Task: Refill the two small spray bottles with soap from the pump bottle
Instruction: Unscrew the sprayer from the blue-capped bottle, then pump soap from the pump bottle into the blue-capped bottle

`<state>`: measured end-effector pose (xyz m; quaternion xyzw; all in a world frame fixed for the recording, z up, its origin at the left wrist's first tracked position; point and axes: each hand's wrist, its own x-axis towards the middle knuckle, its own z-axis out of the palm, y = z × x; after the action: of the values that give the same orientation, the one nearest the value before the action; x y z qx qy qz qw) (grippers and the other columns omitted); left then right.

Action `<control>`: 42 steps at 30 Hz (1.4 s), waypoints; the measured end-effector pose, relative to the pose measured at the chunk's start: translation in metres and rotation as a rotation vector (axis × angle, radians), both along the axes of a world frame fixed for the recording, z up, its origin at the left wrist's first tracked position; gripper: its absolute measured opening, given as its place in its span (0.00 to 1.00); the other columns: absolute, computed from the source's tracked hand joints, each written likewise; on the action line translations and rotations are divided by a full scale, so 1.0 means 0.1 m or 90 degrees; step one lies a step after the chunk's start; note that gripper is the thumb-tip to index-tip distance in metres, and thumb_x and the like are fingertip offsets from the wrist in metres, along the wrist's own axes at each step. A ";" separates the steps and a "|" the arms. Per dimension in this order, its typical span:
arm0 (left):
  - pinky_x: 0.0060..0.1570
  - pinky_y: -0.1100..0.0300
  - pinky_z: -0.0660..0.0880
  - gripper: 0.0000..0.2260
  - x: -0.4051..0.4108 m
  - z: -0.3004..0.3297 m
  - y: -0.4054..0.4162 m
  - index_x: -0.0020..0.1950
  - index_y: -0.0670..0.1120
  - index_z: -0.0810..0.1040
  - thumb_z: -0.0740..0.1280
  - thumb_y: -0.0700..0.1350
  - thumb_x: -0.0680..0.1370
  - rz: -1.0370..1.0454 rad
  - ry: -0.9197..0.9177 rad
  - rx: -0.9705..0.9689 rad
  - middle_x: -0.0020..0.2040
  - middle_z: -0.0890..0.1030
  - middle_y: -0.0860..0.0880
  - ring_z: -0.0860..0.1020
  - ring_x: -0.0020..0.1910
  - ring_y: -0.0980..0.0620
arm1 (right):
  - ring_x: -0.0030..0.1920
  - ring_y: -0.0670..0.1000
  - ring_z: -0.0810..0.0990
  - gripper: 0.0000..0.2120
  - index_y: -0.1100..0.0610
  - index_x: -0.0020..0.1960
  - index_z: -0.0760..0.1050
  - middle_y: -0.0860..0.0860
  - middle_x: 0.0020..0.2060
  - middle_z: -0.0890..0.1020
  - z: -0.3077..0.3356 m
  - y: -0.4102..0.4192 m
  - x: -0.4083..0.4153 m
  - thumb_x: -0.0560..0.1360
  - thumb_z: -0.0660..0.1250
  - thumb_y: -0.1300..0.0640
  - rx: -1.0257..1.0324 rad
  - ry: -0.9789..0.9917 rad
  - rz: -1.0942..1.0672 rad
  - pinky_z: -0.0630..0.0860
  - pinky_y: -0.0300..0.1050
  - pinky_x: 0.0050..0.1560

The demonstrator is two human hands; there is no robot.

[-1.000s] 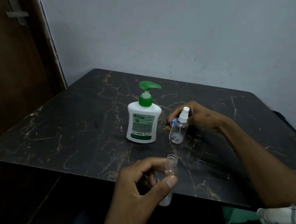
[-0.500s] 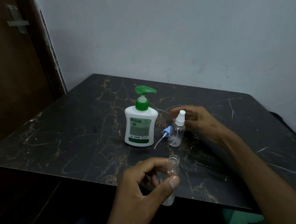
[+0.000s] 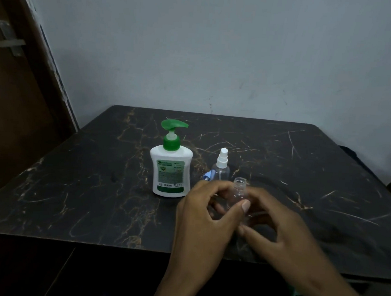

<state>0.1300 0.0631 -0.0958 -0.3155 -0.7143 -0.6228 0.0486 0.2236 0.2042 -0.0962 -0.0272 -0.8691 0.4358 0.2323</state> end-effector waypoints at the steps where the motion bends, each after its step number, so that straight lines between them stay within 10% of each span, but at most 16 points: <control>1: 0.40 0.70 0.75 0.11 0.02 -0.01 0.01 0.50 0.59 0.84 0.80 0.46 0.72 0.004 0.007 -0.005 0.46 0.83 0.59 0.83 0.44 0.56 | 0.51 0.45 0.86 0.21 0.45 0.62 0.78 0.43 0.52 0.86 0.00 -0.03 0.00 0.75 0.76 0.64 0.009 0.009 -0.012 0.81 0.41 0.52; 13: 0.45 0.52 0.83 0.09 -0.92 1.39 -0.42 0.52 0.48 0.85 0.66 0.49 0.82 0.240 0.295 0.047 0.44 0.86 0.53 0.84 0.41 0.55 | 0.50 0.43 0.76 0.18 0.44 0.63 0.79 0.37 0.50 0.78 -0.01 -0.09 -0.40 0.74 0.75 0.45 0.180 0.165 -0.197 0.75 0.40 0.50; 23: 0.50 0.40 0.84 0.13 -1.91 1.32 0.20 0.51 0.41 0.84 0.63 0.45 0.77 0.246 0.111 -0.329 0.43 0.87 0.43 0.86 0.44 0.42 | 0.51 0.45 0.71 0.18 0.50 0.59 0.78 0.45 0.50 0.79 0.18 -0.22 -0.93 0.73 0.77 0.46 0.249 0.248 -0.288 0.67 0.40 0.49; 42: 0.47 0.48 0.78 0.08 -1.91 1.21 0.29 0.41 0.43 0.78 0.63 0.42 0.78 0.290 0.207 -0.431 0.37 0.80 0.48 0.78 0.38 0.46 | 0.52 0.46 0.74 0.18 0.48 0.66 0.79 0.46 0.53 0.79 0.08 -0.18 -1.07 0.79 0.71 0.44 0.228 0.280 -0.257 0.74 0.44 0.51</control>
<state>-0.0608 0.0920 0.0251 -0.2424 -0.9125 -0.2690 0.1904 0.1167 0.1863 -0.0878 -0.0629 -0.8380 0.2169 0.4968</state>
